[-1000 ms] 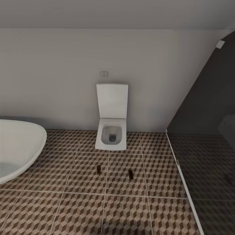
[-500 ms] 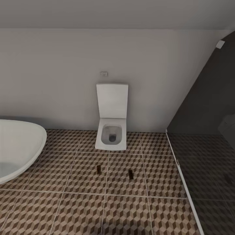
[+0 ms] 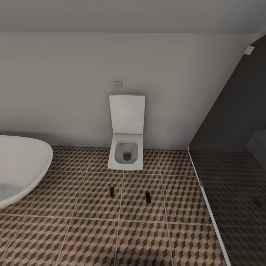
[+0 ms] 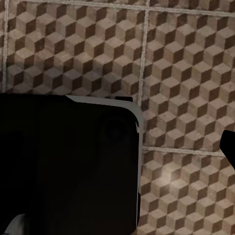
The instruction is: Take the four mousetraps from the cabinet in the bathroom and place them on the bathroom floor. Make sure all four end up on the same floor surface, and ensure that at least two of them are either under or directly next to the same bathroom sink.
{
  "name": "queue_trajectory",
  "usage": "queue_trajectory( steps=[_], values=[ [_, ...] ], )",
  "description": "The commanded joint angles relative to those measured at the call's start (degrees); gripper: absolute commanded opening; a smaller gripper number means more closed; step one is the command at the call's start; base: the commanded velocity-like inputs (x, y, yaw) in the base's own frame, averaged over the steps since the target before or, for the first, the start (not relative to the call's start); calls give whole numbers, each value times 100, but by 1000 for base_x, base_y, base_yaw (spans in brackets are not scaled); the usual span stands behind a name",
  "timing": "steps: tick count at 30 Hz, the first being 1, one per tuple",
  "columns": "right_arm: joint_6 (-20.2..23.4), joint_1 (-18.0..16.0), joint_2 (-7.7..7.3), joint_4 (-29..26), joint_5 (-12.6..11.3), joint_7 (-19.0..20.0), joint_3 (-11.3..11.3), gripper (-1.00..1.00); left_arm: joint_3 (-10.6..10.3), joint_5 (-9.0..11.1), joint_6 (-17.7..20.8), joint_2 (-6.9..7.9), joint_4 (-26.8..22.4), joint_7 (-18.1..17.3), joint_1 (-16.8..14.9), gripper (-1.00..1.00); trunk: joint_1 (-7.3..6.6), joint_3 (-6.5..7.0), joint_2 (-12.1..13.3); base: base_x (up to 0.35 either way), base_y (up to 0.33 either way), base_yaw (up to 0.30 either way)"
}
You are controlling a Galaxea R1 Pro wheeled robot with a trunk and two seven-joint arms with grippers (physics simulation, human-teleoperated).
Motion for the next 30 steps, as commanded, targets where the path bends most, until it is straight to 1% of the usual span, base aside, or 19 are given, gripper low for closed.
queue_trajectory(
  steps=[1, 30],
  values=[
    [-19, -3, -2, 5, -22, 22, 16, 100, -49, 15, -25, -3, 18, 25, -7, 100, 3, -8, -9, 0, 0, 0],
    [-19, -3, -2, 5, -22, 22, 15, 100, -49, 15, -25, -4, 18, 25, -7, 100, 3, -8, -9, 0, 0, 0]
  ],
)
